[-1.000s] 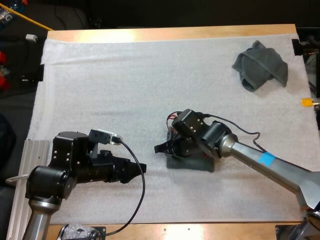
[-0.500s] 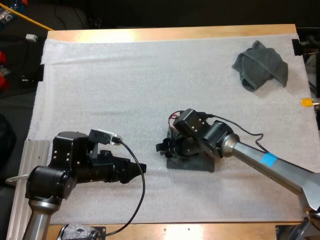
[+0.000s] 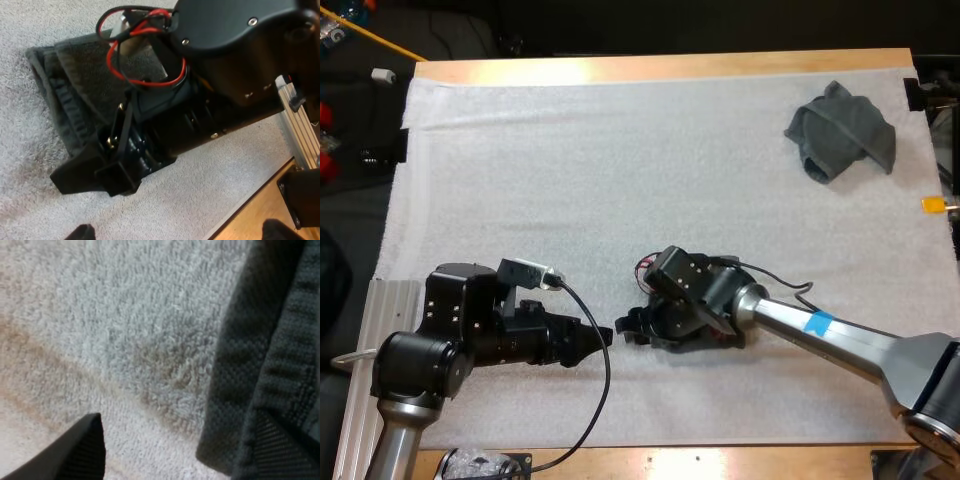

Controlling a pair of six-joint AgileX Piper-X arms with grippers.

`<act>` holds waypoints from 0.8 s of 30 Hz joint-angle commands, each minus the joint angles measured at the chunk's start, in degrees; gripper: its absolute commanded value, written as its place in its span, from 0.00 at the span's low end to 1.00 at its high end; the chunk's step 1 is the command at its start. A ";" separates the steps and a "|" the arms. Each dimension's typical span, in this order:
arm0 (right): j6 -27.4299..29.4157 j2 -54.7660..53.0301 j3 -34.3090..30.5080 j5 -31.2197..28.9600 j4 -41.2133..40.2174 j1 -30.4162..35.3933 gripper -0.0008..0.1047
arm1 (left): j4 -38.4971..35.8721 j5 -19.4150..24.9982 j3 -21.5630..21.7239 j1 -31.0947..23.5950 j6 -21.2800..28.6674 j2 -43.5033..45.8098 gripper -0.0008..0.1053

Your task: Pick towel from pile, fold and stack

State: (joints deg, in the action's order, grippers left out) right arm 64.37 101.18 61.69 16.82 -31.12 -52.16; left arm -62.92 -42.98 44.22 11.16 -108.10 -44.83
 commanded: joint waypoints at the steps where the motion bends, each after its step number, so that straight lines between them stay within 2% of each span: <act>1: 0.70 -2.00 0.15 0.03 0.02 -0.12 0.59 | -0.17 -0.64 0.34 -0.02 0.21 0.47 0.61; 8: 4.31 -11.58 0.15 -8.23 -3.67 -0.12 0.59 | 0.17 -0.64 0.34 -0.02 0.41 0.47 0.61; 13: 6.78 -20.41 0.15 -15.24 -11.51 -0.12 0.59 | 0.60 -0.64 0.34 -0.02 0.79 0.47 0.61; 24: 7.47 -38.40 0.15 -20.30 -24.11 -0.12 0.59 | 1.71 -0.64 0.34 -0.02 2.20 0.47 0.61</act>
State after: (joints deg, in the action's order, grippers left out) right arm 71.28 63.23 61.61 -2.97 -54.52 -52.16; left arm -61.52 -42.98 44.22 11.16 -106.25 -44.83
